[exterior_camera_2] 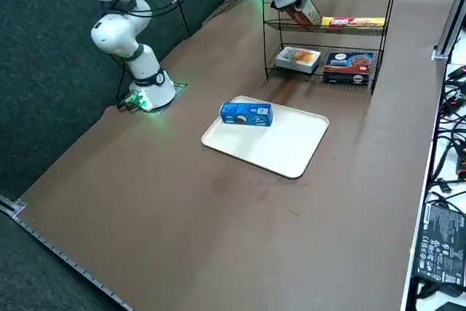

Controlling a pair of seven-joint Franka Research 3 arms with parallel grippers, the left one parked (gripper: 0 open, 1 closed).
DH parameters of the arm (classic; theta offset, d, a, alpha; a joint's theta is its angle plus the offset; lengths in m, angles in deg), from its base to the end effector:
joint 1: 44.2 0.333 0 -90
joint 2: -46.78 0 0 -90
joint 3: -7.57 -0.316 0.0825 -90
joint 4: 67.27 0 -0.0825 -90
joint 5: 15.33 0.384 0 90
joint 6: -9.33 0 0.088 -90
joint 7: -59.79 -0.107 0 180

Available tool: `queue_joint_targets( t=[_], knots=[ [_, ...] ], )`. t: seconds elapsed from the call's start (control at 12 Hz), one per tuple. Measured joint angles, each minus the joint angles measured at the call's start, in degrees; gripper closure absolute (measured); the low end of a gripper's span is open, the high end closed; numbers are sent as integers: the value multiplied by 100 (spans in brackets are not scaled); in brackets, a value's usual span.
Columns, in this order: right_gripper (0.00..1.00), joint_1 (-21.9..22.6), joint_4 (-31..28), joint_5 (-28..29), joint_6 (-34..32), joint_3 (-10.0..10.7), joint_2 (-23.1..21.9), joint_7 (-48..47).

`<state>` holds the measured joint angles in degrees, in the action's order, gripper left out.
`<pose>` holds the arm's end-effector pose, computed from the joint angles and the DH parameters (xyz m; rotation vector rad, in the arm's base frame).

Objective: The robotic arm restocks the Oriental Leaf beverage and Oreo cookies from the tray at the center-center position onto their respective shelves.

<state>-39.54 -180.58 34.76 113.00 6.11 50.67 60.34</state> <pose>0.5472 0.1226 0.4425 -2.3017 0.2417 0.3200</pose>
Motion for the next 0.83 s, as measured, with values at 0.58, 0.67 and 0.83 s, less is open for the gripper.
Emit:
queue_joint_targets(
  t=[0.58,0.67,0.83],
  knots=[
    [18,2,104,2,5,0,25,19],
    [15,0,158,2,2,1,24,19],
    [12,-3,233,2,0,2,25,19]
  ],
)
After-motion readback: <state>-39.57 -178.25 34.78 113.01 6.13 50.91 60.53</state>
